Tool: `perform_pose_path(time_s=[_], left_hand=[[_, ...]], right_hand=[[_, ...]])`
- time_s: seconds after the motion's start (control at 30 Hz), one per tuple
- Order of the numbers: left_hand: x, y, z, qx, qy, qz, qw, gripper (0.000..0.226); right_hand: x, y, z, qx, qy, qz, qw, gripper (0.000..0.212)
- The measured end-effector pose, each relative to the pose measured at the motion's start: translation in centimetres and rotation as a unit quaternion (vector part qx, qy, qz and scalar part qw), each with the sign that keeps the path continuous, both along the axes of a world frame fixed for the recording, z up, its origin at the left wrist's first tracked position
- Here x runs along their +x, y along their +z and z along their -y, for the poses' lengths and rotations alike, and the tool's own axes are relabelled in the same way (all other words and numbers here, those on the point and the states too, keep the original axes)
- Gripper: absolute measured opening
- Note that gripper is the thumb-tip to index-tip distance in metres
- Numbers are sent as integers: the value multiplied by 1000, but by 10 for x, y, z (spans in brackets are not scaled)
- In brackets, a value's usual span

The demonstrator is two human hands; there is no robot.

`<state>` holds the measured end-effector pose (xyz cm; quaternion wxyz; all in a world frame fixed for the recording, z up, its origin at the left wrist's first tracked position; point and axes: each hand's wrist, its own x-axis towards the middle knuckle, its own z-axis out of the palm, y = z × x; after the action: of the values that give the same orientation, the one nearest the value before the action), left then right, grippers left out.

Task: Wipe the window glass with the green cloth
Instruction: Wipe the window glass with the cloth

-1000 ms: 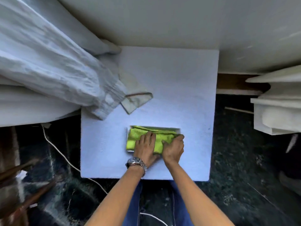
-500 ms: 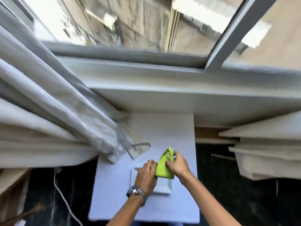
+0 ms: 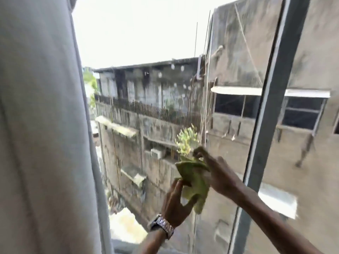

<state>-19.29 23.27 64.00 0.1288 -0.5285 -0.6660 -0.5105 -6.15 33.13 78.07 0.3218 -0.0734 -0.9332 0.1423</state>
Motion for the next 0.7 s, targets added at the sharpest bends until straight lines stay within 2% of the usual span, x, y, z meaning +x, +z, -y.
perform_pose_path(time_s=[0.07,0.13,0.2,0.27,0.37,0.43,0.53,0.6,0.7], left_hand=[[-22,76,-10,34,-25,-51,998,37],[-37,138,-13,42,-39,-123,991,49],[-51,188,-9,33,-24,-177,983,52],[-67,226,-1,41,25,-236,971,47],[-97,267,13,78,135,-289,944,43],[-120,287,23,93,206,-308,924,43],[-158,313,32,73,289,-314,901,50],[-181,324,36,38,296,-305,904,60],[-210,325,32,4,282,-334,899,63]], right_hand=[[-10,75,-9,106,-29,-90,990,30],[-22,133,-17,197,-61,-156,966,20],[-34,174,-24,254,-104,-182,944,20],[-47,191,-30,312,-171,-178,917,26],[-59,181,-38,427,-264,-171,848,31],[-72,159,-41,416,-305,-173,839,41],[-98,128,-36,298,-342,-183,872,50],[-110,114,-29,232,-344,-180,892,50],[-118,109,-31,190,-320,-235,898,55]])
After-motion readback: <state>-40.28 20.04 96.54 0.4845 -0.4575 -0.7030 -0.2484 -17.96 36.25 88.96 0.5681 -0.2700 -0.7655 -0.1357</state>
